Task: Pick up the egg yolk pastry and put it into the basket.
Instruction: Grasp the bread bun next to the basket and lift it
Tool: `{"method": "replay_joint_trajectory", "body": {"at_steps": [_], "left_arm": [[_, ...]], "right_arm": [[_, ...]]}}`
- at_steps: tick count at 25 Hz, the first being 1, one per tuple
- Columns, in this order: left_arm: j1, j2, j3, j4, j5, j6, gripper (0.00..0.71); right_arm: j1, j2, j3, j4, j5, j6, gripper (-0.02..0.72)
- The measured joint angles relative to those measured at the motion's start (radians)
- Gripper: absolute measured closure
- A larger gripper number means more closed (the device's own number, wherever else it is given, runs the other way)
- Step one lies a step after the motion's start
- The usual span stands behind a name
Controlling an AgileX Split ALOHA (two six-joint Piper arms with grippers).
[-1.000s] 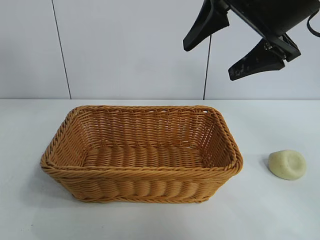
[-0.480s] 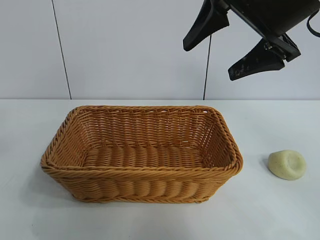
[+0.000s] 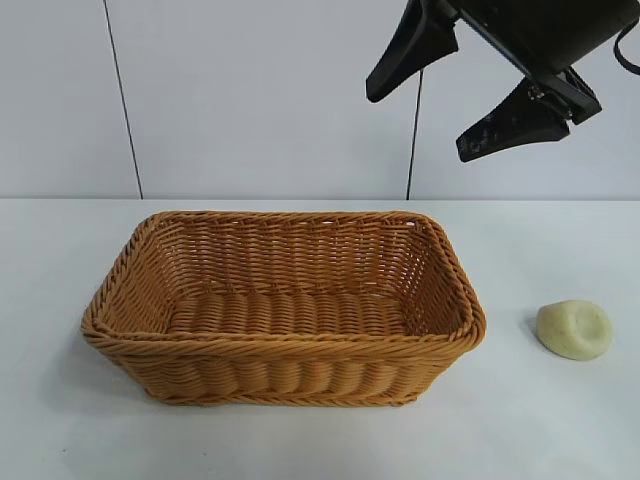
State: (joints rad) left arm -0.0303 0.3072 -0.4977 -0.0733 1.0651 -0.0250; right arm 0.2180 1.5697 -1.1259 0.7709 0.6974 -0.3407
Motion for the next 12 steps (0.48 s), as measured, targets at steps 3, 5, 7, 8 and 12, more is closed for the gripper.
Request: {"method": "replay_joint_trajectory", "body": {"at_steps": [3, 5, 7, 8, 12], "left_arm": [[0.003, -0.057, 0.0, -0.001, 0.0, 0.0, 0.014], [0.016, -0.098, 0.0, -0.001, 0.0, 0.0, 0.014], [0.034, -0.145, 0.0, -0.001, 0.0, 0.0, 0.014], [0.038, -0.167, 0.0, -0.001, 0.0, 0.0, 0.014], [0.039, -0.285, 0.004, -0.003, 0.0, 0.0, 0.014]], "right_arm": [[0.0, 0.0, 0.0, 0.0, 0.0, 0.0, 0.027], [0.0, 0.0, 0.0, 0.0, 0.0, 0.001, 0.027], [0.0, 0.0, 0.0, 0.0, 0.001, 0.001, 0.027], [0.0, 0.0, 0.0, 0.0, 0.001, 0.002, 0.027], [0.0, 0.0, 0.0, -0.008, 0.001, 0.004, 0.027]]}}
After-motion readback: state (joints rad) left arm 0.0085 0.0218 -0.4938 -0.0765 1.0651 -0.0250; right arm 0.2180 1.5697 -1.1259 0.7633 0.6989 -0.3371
